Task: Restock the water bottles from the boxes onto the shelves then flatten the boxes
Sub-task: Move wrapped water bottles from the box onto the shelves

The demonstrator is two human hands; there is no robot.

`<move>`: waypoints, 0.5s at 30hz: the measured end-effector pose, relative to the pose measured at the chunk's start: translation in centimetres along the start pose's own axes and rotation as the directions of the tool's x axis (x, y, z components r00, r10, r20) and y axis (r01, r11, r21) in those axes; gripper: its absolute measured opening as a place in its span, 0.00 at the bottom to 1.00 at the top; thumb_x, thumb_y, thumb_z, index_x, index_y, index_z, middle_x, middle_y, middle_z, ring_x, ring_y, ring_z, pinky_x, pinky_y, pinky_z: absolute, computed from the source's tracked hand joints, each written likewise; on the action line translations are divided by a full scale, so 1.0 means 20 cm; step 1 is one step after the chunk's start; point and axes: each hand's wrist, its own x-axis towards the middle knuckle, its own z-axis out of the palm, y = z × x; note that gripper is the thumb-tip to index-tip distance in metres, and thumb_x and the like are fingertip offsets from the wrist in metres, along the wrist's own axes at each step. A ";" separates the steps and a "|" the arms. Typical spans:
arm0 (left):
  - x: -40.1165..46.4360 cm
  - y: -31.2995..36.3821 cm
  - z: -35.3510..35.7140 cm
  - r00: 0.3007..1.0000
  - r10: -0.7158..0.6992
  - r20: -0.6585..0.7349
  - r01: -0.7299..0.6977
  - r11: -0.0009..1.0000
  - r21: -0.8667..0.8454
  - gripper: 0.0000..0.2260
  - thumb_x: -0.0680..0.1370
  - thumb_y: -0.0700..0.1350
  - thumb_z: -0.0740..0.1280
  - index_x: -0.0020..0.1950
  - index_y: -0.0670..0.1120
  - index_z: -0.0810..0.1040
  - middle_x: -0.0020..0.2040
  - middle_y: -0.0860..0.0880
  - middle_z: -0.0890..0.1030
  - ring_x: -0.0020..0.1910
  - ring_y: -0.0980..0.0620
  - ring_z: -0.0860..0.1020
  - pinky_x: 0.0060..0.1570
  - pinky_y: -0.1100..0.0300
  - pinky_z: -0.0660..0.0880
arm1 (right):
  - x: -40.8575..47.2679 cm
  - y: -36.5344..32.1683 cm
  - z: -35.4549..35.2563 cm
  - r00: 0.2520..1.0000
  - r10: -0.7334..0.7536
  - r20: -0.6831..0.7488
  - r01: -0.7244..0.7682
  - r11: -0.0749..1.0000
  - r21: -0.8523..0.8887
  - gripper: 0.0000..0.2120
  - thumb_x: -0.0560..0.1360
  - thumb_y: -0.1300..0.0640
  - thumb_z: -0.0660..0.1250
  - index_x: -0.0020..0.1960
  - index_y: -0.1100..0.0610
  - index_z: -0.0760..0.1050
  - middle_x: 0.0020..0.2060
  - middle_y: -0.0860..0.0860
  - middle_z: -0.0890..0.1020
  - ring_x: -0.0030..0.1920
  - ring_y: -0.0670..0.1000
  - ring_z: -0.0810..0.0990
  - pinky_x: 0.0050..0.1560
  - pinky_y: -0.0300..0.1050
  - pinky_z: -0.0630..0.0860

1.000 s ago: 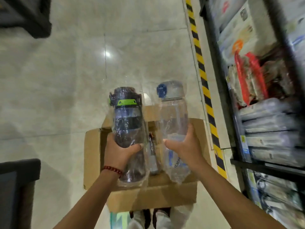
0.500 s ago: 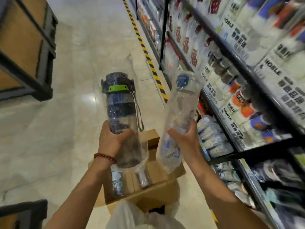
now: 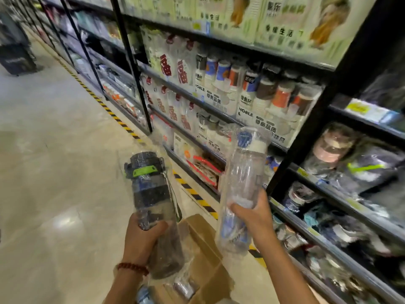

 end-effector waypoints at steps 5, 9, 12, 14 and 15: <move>-0.07 -0.03 -0.02 0.988 -0.008 0.157 0.012 1.000 -0.026 0.24 0.49 0.48 0.74 0.43 0.48 0.77 0.33 0.54 0.83 0.30 0.59 0.80 0.31 0.61 0.78 | -0.30 0.07 -0.12 0.976 0.025 -0.219 -0.016 0.999 0.041 0.30 0.67 0.64 0.75 0.61 0.46 0.64 0.49 0.41 0.76 0.47 0.38 0.76 0.39 0.32 0.74; -0.12 -0.10 0.02 0.949 -0.033 0.314 0.037 0.999 -0.007 0.33 0.49 0.49 0.77 0.52 0.41 0.77 0.41 0.43 0.84 0.38 0.45 0.83 0.34 0.52 0.80 | -0.56 0.14 -0.24 0.907 0.062 -0.417 -0.037 0.997 0.069 0.28 0.67 0.64 0.75 0.56 0.44 0.65 0.48 0.42 0.76 0.47 0.42 0.77 0.46 0.42 0.75; -0.18 -0.10 0.12 0.912 -0.080 0.402 0.089 0.996 -0.003 0.38 0.48 0.52 0.78 0.56 0.43 0.76 0.47 0.40 0.82 0.42 0.40 0.82 0.40 0.48 0.80 | -0.75 0.19 -0.35 0.840 0.097 -0.533 -0.068 0.995 0.074 0.30 0.67 0.61 0.76 0.61 0.45 0.65 0.54 0.49 0.77 0.53 0.52 0.78 0.55 0.53 0.76; -0.24 -0.07 0.19 0.879 -0.076 0.470 0.082 0.997 0.008 0.38 0.49 0.52 0.78 0.57 0.45 0.75 0.47 0.42 0.83 0.44 0.42 0.82 0.40 0.51 0.79 | -0.85 0.20 -0.42 0.782 0.101 -0.615 -0.058 0.994 0.089 0.31 0.67 0.62 0.76 0.63 0.48 0.65 0.56 0.53 0.77 0.54 0.54 0.78 0.53 0.50 0.75; -0.26 -0.05 0.22 0.859 -0.068 0.507 0.068 0.998 0.019 0.38 0.50 0.51 0.78 0.58 0.45 0.75 0.48 0.43 0.83 0.45 0.44 0.82 0.41 0.52 0.79 | -0.90 0.20 -0.46 0.754 0.101 -0.649 -0.046 0.994 0.102 0.31 0.67 0.62 0.76 0.63 0.50 0.66 0.56 0.53 0.77 0.54 0.54 0.78 0.51 0.49 0.75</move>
